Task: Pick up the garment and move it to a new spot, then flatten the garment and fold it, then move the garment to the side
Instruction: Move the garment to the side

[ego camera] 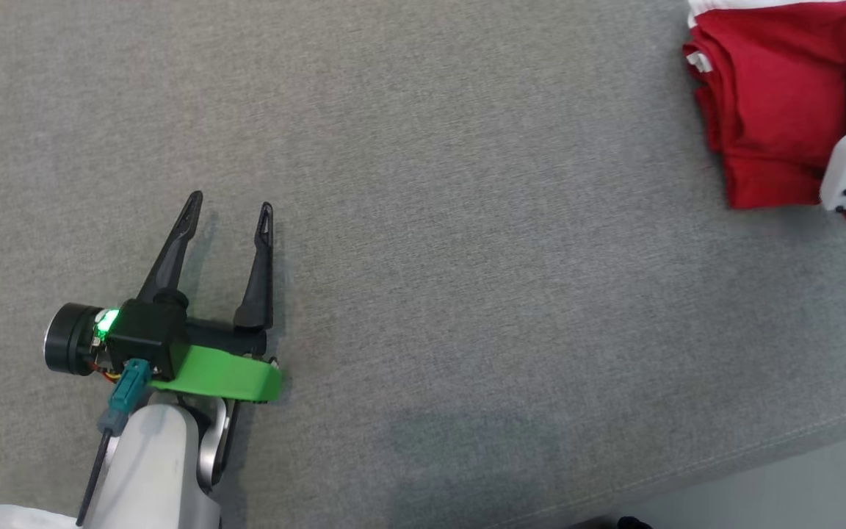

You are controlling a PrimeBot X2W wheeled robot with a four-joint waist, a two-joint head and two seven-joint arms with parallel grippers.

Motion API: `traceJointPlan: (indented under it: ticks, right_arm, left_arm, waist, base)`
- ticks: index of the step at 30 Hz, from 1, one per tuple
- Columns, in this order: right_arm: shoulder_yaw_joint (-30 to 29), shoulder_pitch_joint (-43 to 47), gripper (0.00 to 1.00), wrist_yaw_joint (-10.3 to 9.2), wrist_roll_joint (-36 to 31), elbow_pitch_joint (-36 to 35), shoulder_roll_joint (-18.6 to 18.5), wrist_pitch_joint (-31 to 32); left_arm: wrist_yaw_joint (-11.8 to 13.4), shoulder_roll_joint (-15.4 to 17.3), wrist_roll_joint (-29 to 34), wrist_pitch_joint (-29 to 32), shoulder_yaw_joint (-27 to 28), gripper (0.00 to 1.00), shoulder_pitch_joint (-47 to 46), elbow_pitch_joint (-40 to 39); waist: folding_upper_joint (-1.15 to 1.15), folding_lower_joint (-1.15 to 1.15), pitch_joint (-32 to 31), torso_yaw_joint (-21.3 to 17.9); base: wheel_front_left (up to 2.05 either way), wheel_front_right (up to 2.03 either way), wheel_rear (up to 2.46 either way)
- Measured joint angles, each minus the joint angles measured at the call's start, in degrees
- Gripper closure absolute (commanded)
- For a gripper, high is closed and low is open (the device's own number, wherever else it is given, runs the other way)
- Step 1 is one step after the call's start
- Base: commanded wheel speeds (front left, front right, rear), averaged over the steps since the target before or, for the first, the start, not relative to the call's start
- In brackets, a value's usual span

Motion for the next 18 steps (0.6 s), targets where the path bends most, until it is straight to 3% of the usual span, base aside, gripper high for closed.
traceJointPlan:
  ticks: [1,2,3,7,12,15,18]
  right_arm:
    - [-0.79,-0.73,1.0,0.0,-0.88,0.47,-0.89,0.0]
    - [-0.79,-0.73,0.69,0.0,-0.88,0.47,-0.89,0.0]
    - [-1.93,-1.51,0.0,0.0,-2.1,0.9,-1.8,0.0]
    - [-7.87,-3.89,0.0,0.0,-8.06,1.6,-5.06,0.0]
    - [-17.4,-3.07,0.0,0.0,-16.74,-2.42,-5.26,0.0]
    - [-23.09,0.21,0.0,-0.02,-20.19,-10.54,-1.63,0.0]
    - [-24.1,3.76,0.0,-0.01,-21.97,-19.2,4.71,0.0]
  left_arm:
    - [0.0,-0.01,0.02,0.0,0.18,0.0,-0.01,-0.21]
    - [0.0,-0.01,0.02,0.0,0.18,0.0,-0.01,-0.21]
    - [0.0,-0.05,0.02,0.0,0.43,0.0,-0.01,-0.31]
    - [-0.01,-0.21,0.09,0.0,0.98,0.0,-0.06,-0.54]
    - [0.01,-0.44,0.03,0.0,1.37,0.0,-0.2,-0.48]
    - [0.4,-0.58,-0.1,0.0,1.43,0.0,-0.2,-0.29]
    - [0.76,-0.66,-0.6,0.0,1.6,0.0,-0.06,0.34]
  waist:
    - [0.0,0.0,0.52,0.74]
    - [0.0,0.0,0.52,0.74]
    - [0.0,0.0,1.05,1.45]
    - [0.0,0.0,2.85,3.68]
    - [0.0,0.0,3.63,5.27]
    - [0.0,-0.01,2.8,5.48]
    - [0.0,0.0,1.32,5.47]
  base:
    - [0.0,0.0,0.0]
    - [0.0,0.0,0.0]
    - [0.0,0.0,0.0]
    - [0.0,0.0,0.0]
    - [0.0,0.0,0.0]
    - [0.0,0.0,0.0]
    - [0.0,0.0,0.0]
